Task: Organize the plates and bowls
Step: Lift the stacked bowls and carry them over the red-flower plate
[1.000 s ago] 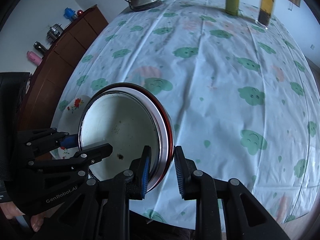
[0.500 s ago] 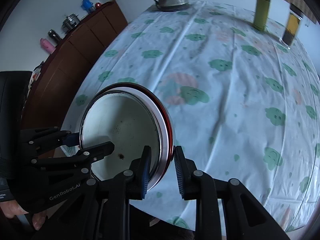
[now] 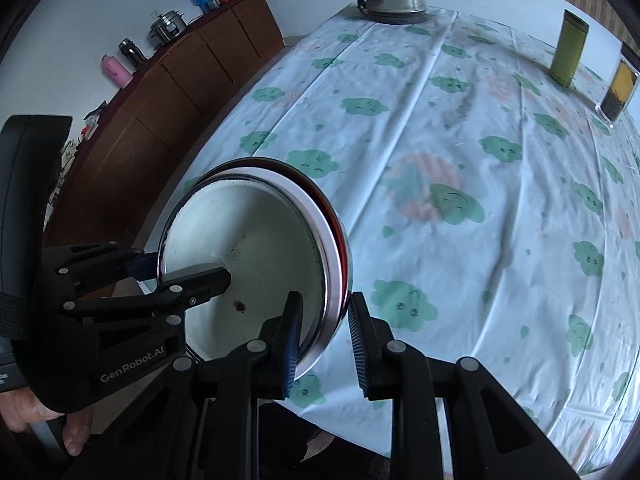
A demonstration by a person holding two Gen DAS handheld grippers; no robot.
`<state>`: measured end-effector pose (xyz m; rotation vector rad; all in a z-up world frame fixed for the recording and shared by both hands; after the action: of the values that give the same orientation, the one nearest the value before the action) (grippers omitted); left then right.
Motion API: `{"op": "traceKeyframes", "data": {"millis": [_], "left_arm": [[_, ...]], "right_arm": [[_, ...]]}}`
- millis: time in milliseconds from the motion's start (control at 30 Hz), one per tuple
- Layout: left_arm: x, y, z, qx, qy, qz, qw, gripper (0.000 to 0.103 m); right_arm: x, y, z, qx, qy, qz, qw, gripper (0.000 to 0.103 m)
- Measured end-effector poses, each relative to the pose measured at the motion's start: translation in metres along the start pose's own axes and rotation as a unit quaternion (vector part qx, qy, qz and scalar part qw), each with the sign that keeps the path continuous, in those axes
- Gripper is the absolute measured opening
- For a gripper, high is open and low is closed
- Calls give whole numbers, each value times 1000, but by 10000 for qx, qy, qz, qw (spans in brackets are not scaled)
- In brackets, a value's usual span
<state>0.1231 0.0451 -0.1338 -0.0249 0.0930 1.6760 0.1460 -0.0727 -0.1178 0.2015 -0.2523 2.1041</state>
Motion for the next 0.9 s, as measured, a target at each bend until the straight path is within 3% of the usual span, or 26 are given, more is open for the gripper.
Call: {"op": "traceKeyframes", "data": {"millis": [900], "left_arm": [[29, 11, -38, 492, 135, 186, 9985, 32]], "right_arm": [[20, -15, -47, 404, 13, 40, 9992, 26]]}}
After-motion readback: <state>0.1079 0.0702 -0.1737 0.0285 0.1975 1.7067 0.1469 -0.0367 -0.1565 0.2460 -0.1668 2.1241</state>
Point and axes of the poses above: each gripper's, at about its wrist camera, not at the fingertips, and z roughly against the way its jaws point, x to its left, y to its underside, the point moved 4 cm from there along -z, roughly the way its jaws point, and after that the axes turned 15 degrees about x, right-handed, at the moved point
